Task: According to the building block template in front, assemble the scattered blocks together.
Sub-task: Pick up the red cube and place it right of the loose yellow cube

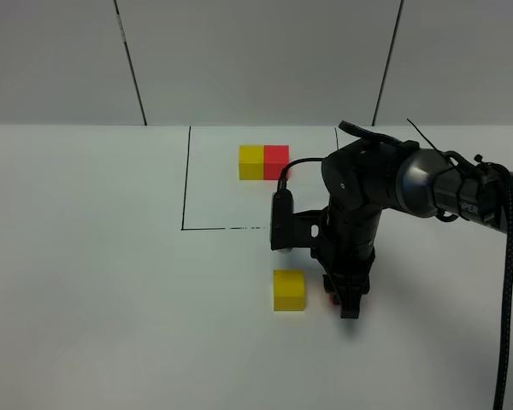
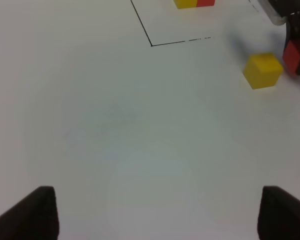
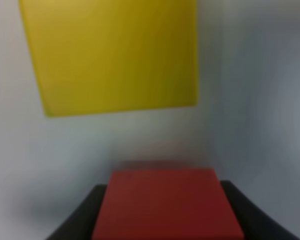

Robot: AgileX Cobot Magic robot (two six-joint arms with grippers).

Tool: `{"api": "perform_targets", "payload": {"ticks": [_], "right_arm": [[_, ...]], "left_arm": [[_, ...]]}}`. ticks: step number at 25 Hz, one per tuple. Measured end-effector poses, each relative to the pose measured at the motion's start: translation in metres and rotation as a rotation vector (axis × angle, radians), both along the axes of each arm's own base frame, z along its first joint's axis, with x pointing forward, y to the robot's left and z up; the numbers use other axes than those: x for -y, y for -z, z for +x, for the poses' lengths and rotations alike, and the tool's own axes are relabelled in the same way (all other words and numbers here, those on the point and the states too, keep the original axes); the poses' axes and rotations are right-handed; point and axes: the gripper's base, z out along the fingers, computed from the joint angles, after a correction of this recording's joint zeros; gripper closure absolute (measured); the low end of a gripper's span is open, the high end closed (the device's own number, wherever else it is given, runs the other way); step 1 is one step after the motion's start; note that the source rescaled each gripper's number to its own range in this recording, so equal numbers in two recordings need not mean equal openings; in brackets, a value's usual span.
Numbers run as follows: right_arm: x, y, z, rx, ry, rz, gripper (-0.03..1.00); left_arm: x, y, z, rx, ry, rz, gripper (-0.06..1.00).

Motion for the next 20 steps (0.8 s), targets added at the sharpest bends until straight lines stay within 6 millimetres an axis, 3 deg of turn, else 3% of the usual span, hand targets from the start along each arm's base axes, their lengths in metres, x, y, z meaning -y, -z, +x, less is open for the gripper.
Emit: {"api": "perform_targets", "payload": {"ticks": [4, 20], "right_arm": [[-0.001, 0.009, 0.0, -0.023, 0.008, 0.0, 0.97], [-0.016, 0.008, -0.005, -0.041, 0.031, 0.077, 0.97]], "left_arm": [[0.0, 0.0, 0.0, 0.0, 0.0, 0.0, 0.25], [0.0, 0.0, 0.0, 0.0, 0.0, 0.0, 0.25]]}}
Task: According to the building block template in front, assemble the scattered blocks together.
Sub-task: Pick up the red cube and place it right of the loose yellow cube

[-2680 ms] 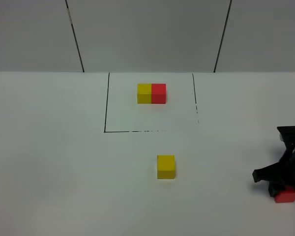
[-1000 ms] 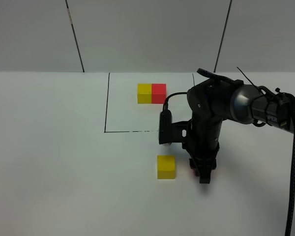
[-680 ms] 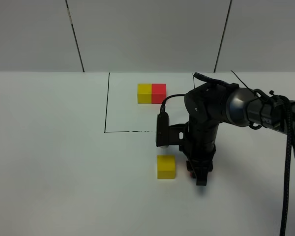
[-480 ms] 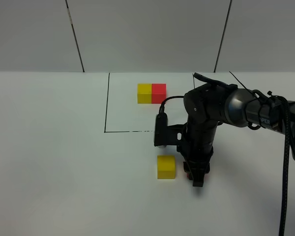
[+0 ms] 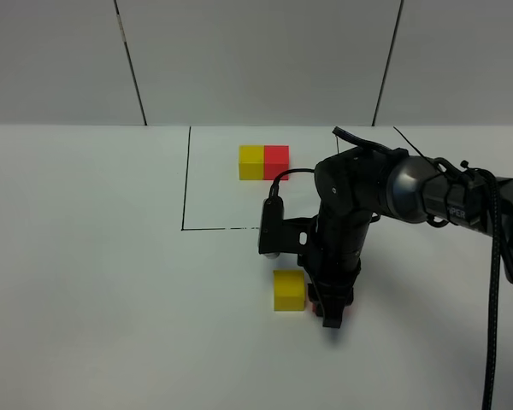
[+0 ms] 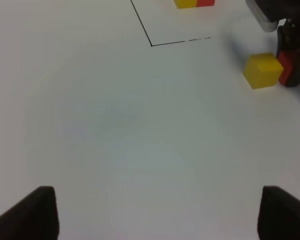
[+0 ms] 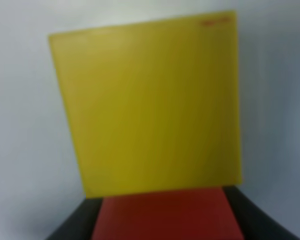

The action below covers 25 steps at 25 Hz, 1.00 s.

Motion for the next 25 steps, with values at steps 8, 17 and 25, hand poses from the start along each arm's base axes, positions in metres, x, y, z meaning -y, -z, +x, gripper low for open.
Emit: {"api": "perform_targets", "payload": {"ticks": [8, 17, 25], "right_arm": [[-0.0045, -0.0002, -0.0008, 0.016, -0.029, 0.01, 0.97], [-0.0049, -0.0002, -0.0003, 0.023, -0.044, 0.014, 0.97], [-0.0049, 0.0001, -0.0003, 0.023, -0.059, 0.012, 0.97]], "left_arm": [[0.0, 0.0, 0.0, 0.0, 0.0, -0.001, 0.25], [0.0, 0.0, 0.0, 0.0, 0.0, -0.001, 0.25], [0.0, 0.0, 0.0, 0.0, 0.0, -0.001, 0.25]]}}
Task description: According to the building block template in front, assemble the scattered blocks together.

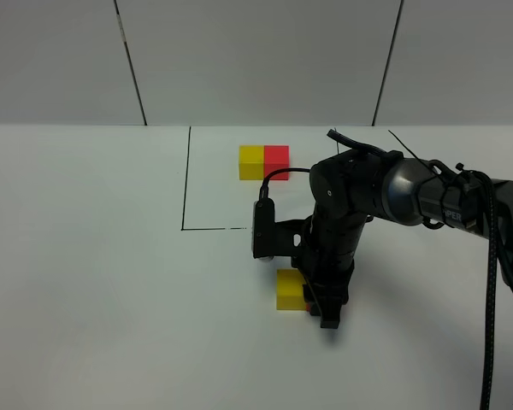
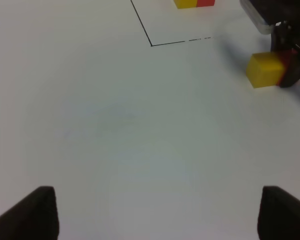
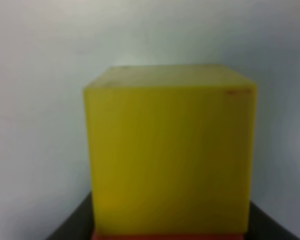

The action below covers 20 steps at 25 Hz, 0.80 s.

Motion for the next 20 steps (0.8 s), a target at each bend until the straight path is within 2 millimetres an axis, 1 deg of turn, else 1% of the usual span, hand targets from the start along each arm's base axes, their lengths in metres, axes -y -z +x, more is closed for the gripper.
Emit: {"api": "perform_targets", "payload": {"ticks": [4, 5, 6, 7, 10, 11, 12, 13, 14, 16, 18, 20], "right_arm": [[0.0, 0.0, -0.001, -0.013, 0.003, 0.002, 0.97], [0.0, 0.0, -0.001, -0.016, 0.005, 0.004, 0.95], [-0.001, 0.0, -0.002, -0.019, 0.007, 0.007, 0.9], [-0.001, 0.0, -0.002, -0.02, 0.008, 0.008, 0.82], [-0.001, 0.0, -0.002, -0.022, 0.016, 0.01, 0.41], [-0.001, 0.0, -0.002, -0.023, 0.024, 0.013, 0.25], [-0.001, -0.001, -0.002, -0.023, 0.04, 0.018, 0.11], [-0.002, -0.004, -0.002, -0.021, 0.058, 0.028, 0.02], [-0.002, -0.008, -0.002, -0.018, 0.082, 0.039, -0.02], [-0.003, -0.023, -0.003, -0.002, 0.144, 0.068, -0.03], [-0.002, -0.047, -0.005, 0.014, 0.252, 0.12, -0.03], [0.002, -0.073, -0.007, 0.016, 0.416, 0.193, -0.03]], "left_arm": [[0.0, 0.0, 0.0, 0.0, 0.0, 0.0, 0.25], [0.0, 0.0, 0.0, 0.0, 0.0, 0.0, 0.25], [0.0, 0.0, 0.0, 0.0, 0.0, 0.0, 0.25], [0.0, 0.0, 0.0, 0.0, 0.0, 0.0, 0.25], [0.0, 0.0, 0.0, 0.0, 0.0, 0.0, 0.25], [0.0, 0.0, 0.0, 0.0, 0.0, 0.0, 0.25], [0.0, 0.0, 0.0, 0.0, 0.0, 0.0, 0.25], [0.0, 0.0, 0.0, 0.0, 0.0, 0.0, 0.25], [0.0, 0.0, 0.0, 0.0, 0.0, 0.0, 0.25], [0.0, 0.0, 0.0, 0.0, 0.0, 0.0, 0.25], [0.0, 0.0, 0.0, 0.0, 0.0, 0.0, 0.25], [0.0, 0.0, 0.0, 0.0, 0.0, 0.0, 0.25]]}}
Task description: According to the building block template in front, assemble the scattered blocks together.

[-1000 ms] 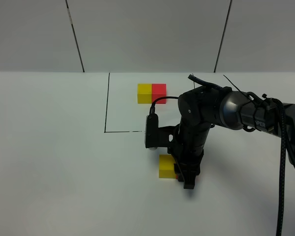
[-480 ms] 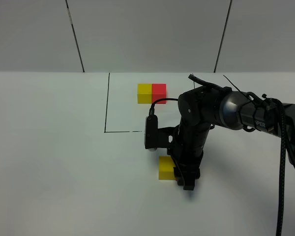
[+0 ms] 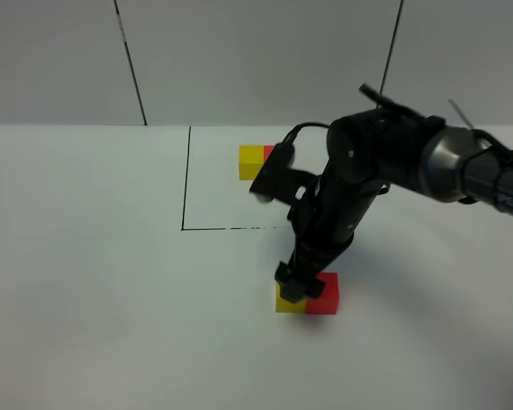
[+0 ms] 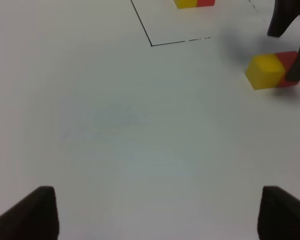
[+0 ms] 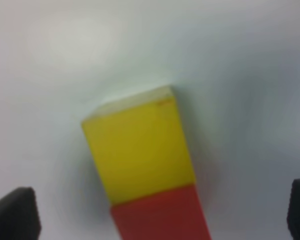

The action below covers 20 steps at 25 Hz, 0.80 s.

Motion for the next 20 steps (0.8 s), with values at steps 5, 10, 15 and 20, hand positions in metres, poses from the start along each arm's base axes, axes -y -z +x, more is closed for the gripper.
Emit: {"api": "perform_targets", "payload": {"ticks": [5, 10, 15, 20], "right_arm": [[0.052, -0.053, 0.01, -0.025, 0.543, 0.184, -0.03], [0.131, -0.063, -0.004, -0.017, 0.85, 0.186, -0.03], [0.187, -0.082, -0.053, 0.032, 1.092, 0.261, -0.03], [0.224, -0.091, -0.12, 0.074, 1.277, 0.312, -0.03]], "left_arm": [[0.0, 0.0, 0.0, 0.0, 0.0, 0.0, 0.25], [0.0, 0.0, 0.0, 0.0, 0.0, 0.0, 0.25], [0.0, 0.0, 0.0, 0.0, 0.0, 0.0, 0.25], [0.0, 0.0, 0.0, 0.0, 0.0, 0.0, 0.25]]}}
